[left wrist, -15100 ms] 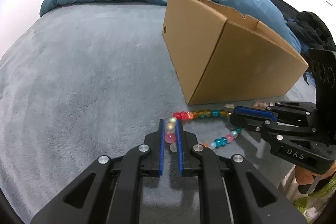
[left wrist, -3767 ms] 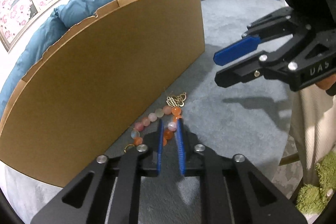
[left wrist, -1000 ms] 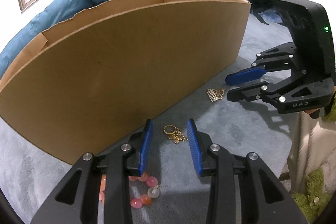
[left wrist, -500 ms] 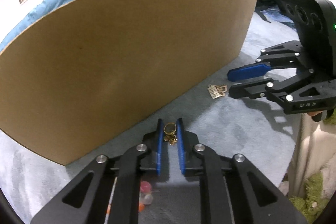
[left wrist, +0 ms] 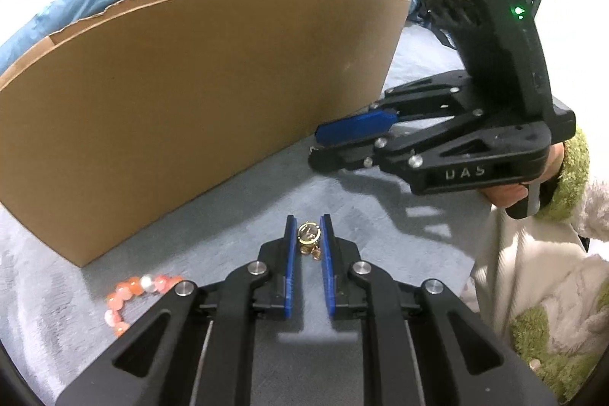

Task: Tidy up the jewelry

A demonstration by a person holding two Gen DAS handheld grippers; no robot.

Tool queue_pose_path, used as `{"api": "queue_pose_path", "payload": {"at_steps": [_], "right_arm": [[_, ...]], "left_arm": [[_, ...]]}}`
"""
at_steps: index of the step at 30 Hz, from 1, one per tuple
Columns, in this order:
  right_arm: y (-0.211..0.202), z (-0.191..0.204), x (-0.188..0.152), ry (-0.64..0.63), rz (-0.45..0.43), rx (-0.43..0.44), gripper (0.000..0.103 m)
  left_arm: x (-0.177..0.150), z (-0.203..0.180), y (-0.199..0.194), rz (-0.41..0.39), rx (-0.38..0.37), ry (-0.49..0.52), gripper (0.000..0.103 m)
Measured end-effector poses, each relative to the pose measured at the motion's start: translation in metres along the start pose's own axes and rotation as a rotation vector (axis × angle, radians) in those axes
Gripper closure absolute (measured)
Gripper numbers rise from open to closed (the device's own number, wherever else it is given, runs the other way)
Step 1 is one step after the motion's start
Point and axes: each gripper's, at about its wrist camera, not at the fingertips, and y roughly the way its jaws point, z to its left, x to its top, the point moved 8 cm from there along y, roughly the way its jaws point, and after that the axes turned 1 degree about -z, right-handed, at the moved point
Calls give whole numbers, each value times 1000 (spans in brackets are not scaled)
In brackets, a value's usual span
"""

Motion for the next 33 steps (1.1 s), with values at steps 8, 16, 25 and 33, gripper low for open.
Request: {"api": "queue_pose_path", "payload": {"at_steps": [8, 16, 25, 33], "right_arm": [[-25, 39, -23, -87, 73, 157, 78], [-41, 22, -28, -33, 51, 68, 78], [-34, 21, -28, -33, 37, 35, 78], [-23, 26, -30, -34, 49, 29, 78]], "left_arm": [[-3, -3, -8, -5, 14, -4, 92], [-1, 0, -16, 0, 16, 20, 89], [-8, -8, -19, 13, 44, 95, 83], [-11, -1, -13, 28, 50, 122, 83]]}}
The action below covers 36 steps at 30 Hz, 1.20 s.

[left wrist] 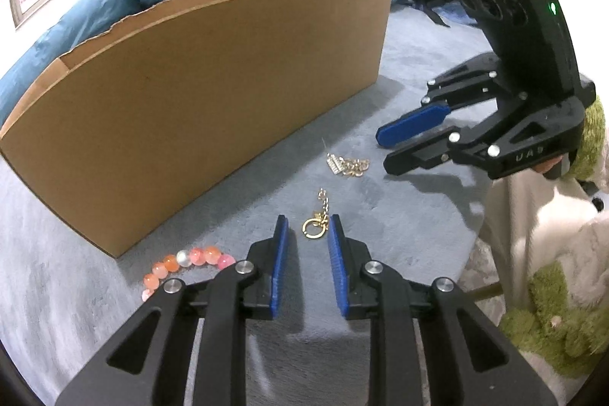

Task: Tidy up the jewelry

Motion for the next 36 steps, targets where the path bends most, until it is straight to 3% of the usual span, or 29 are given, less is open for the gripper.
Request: {"api": "queue_pose_path", "payload": {"at_steps": [11, 14, 26, 36], "right_arm": [[1, -3, 2, 0, -3, -5, 78], [-1, -4, 1, -2, -4, -6, 78], [-2, -3, 1, 9, -16, -24, 78], [10, 26, 17, -43, -50, 37, 78]], "left_arm": [[2, -2, 11, 19, -17, 39, 83], [0, -2, 8, 17, -25, 39, 91], [-7, -6, -2, 38, -8, 72, 91], [-13, -3, -8, 43, 21, 65, 91]]}}
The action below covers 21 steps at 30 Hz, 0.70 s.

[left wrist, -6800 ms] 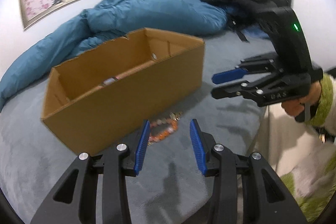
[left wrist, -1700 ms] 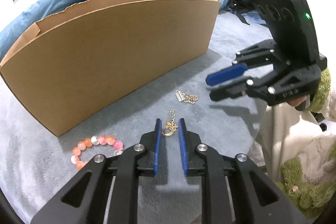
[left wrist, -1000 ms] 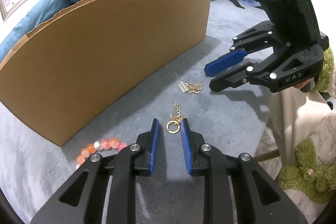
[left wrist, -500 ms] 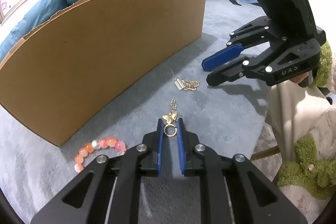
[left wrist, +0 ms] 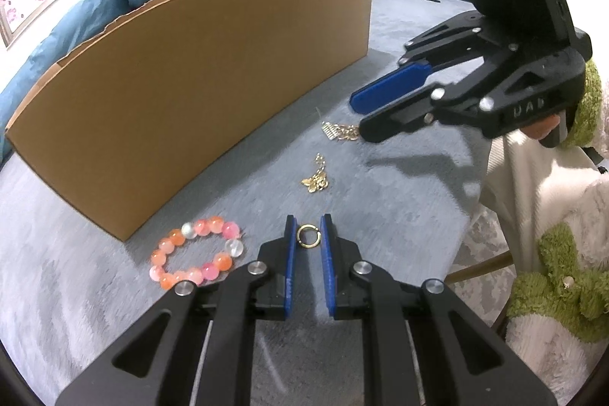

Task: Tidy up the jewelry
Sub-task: 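Lift the gold ring with the left tool, leaving the butterfly charm behind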

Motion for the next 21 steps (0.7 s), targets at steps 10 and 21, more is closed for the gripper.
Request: {"api": "queue_pose_path", "payload": {"at_steps": [10, 21], "right_arm": [[28, 21, -4, -59, 54, 18, 78], [30, 2, 9, 21, 64, -17, 90]], "left_arm": [[-2, 3, 0, -17, -4, -32, 91], [-6, 7, -3, -36, -9, -39, 91]]}}
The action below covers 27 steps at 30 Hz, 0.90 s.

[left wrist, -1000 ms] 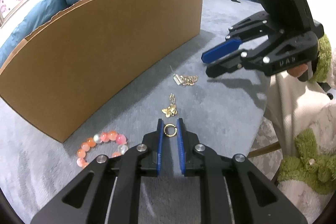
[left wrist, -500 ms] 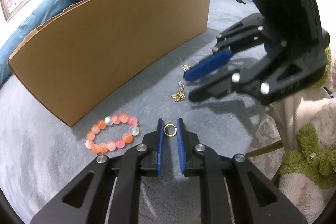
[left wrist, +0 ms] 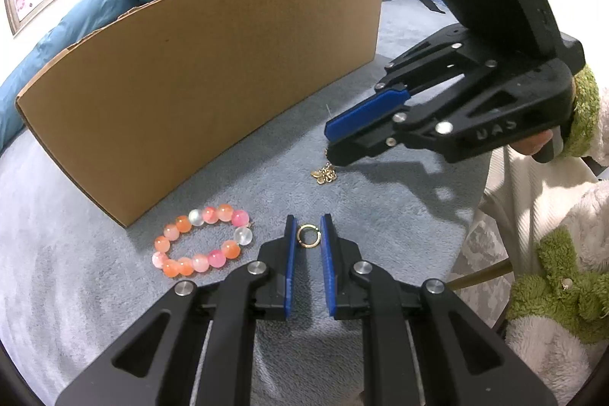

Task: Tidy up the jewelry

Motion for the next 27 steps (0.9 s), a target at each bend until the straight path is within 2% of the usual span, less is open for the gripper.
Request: {"api": "queue_pose_path", "payload": {"at_steps": [8, 14, 27], "right_arm": [[10, 2, -5, -31, 38, -35, 92], [13, 7, -7, -83, 52, -59, 101], [-23, 7, 2, -12, -31, -12, 103]], "left_arm": [[-4, 2, 0, -7, -3, -3, 91], [-4, 2, 1, -10, -2, -6, 91], [-3, -3, -2, -26, 10, 1, 91]]}}
